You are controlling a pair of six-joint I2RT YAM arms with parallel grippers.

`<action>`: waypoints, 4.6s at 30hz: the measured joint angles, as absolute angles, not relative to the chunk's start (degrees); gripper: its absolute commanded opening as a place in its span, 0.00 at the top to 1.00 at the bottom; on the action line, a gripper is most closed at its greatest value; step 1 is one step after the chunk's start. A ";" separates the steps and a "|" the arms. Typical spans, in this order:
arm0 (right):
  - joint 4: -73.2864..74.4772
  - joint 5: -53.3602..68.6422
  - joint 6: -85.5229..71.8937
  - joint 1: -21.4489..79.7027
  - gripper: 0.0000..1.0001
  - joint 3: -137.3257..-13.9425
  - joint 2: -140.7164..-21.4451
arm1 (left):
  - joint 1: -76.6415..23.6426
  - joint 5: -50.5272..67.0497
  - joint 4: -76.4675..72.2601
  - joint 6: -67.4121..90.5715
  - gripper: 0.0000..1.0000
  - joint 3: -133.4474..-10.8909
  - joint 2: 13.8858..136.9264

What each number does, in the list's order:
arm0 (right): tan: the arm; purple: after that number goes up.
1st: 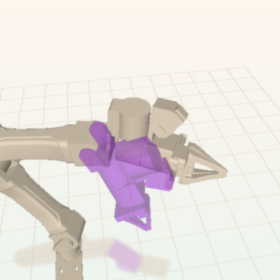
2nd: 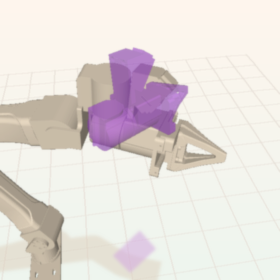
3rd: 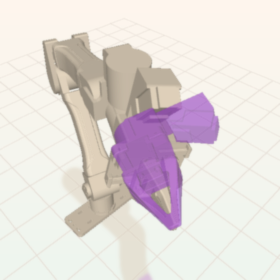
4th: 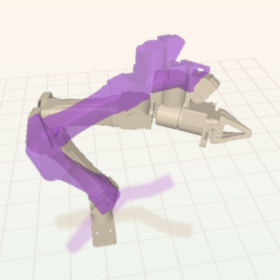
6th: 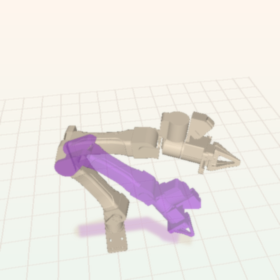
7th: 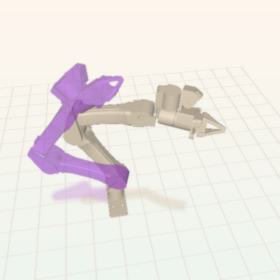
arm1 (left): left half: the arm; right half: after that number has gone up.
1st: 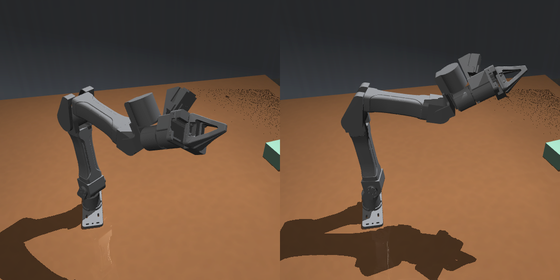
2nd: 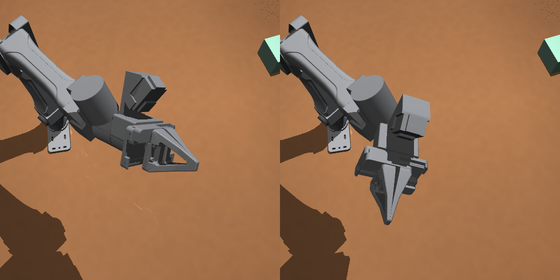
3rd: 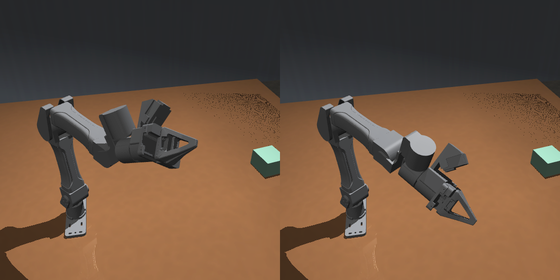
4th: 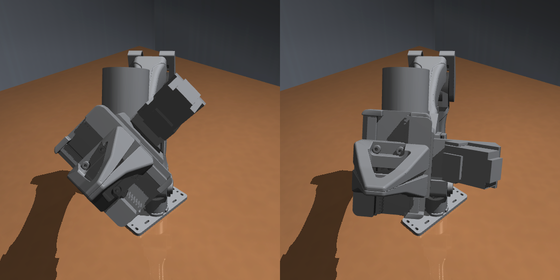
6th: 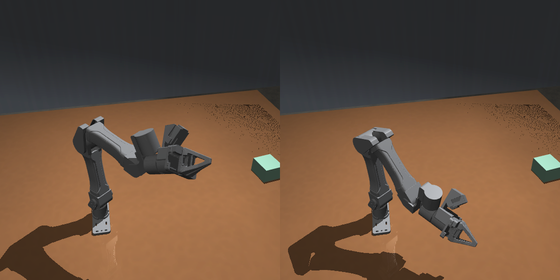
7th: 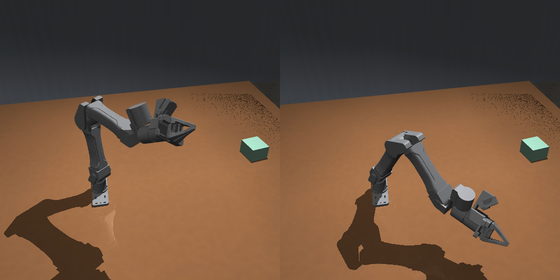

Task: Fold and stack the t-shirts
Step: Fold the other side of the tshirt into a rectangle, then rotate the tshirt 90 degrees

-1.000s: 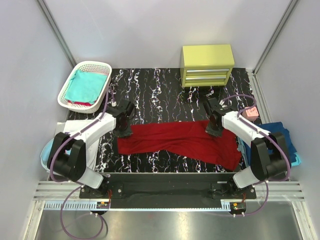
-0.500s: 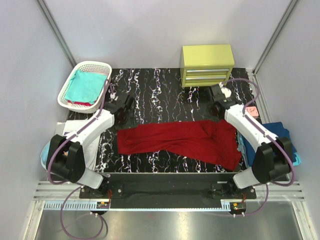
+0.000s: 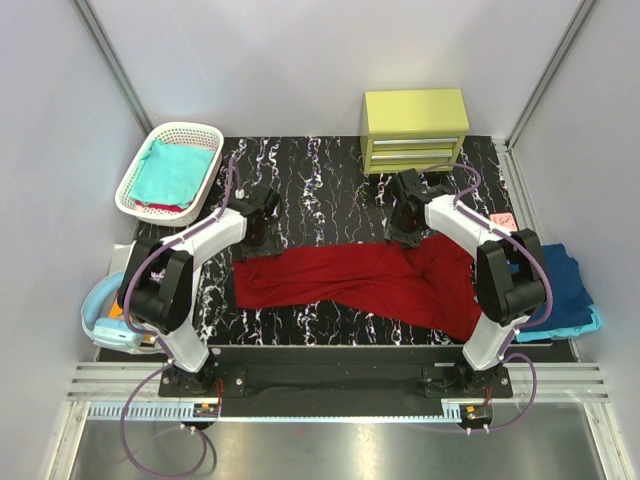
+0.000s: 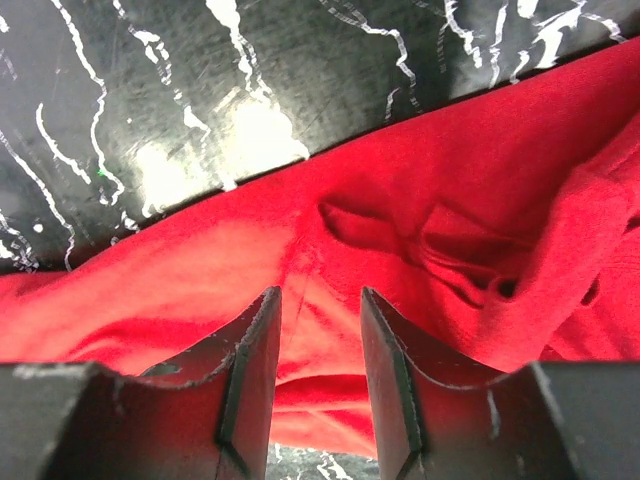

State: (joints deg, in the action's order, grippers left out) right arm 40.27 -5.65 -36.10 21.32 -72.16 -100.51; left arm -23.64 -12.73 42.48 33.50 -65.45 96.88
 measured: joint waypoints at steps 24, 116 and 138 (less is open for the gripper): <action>36.21 -3.44 -36.18 21.34 0.88 -62.30 -100.38 | -23.64 -10.90 40.45 32.56 0.25 -63.42 96.88; 47.64 -10.63 -37.26 21.43 0.83 -67.44 -105.60 | -27.09 -3.27 45.30 32.01 0.33 -63.11 82.32; 54.17 -18.76 -44.47 21.43 0.45 -65.32 -92.38 | -32.32 1.52 40.75 32.01 0.34 -62.78 97.58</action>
State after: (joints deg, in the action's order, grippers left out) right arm 54.17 -18.76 -44.47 21.43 -65.32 -92.38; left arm -32.32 1.52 40.75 32.01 -62.78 97.58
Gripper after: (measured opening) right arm 0.546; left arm 0.667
